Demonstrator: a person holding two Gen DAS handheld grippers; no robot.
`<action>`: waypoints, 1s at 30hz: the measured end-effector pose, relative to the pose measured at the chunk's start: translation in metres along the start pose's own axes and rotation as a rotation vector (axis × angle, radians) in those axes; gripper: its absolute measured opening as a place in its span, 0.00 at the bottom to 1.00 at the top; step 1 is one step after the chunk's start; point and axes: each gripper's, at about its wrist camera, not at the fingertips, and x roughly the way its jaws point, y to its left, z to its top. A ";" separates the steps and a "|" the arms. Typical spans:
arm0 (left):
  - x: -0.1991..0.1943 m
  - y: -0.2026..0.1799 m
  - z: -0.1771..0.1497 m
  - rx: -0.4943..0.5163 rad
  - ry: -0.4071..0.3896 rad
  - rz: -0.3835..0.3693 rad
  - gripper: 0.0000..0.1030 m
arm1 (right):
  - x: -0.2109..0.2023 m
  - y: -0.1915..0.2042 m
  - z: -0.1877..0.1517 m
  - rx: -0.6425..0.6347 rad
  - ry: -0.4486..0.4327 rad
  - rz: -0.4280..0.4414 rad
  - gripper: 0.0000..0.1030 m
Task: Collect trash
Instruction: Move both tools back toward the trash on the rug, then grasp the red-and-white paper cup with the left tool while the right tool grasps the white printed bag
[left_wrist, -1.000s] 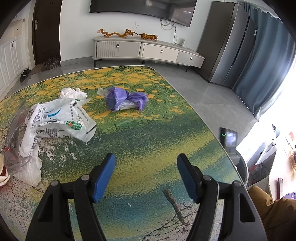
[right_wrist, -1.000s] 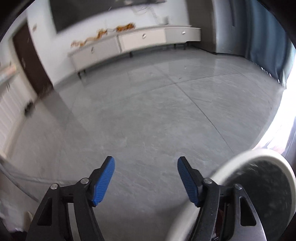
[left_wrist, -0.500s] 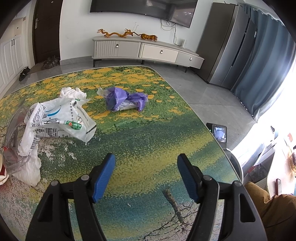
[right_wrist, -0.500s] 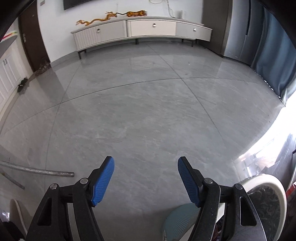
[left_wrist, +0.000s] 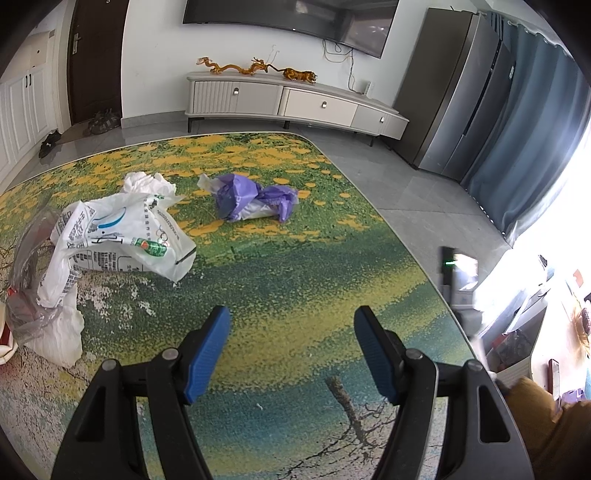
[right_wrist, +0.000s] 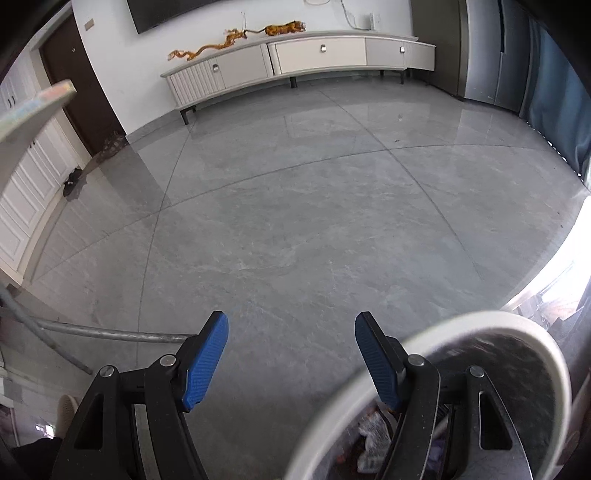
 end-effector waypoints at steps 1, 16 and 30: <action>-0.002 0.000 0.000 0.000 -0.007 0.004 0.66 | -0.015 0.000 0.001 -0.002 -0.016 -0.005 0.67; -0.166 0.024 -0.036 -0.007 -0.326 0.123 0.66 | -0.276 0.034 -0.026 -0.091 -0.311 -0.011 0.75; -0.295 0.152 -0.110 -0.158 -0.370 0.404 0.66 | -0.397 0.139 -0.048 -0.338 -0.440 0.203 0.75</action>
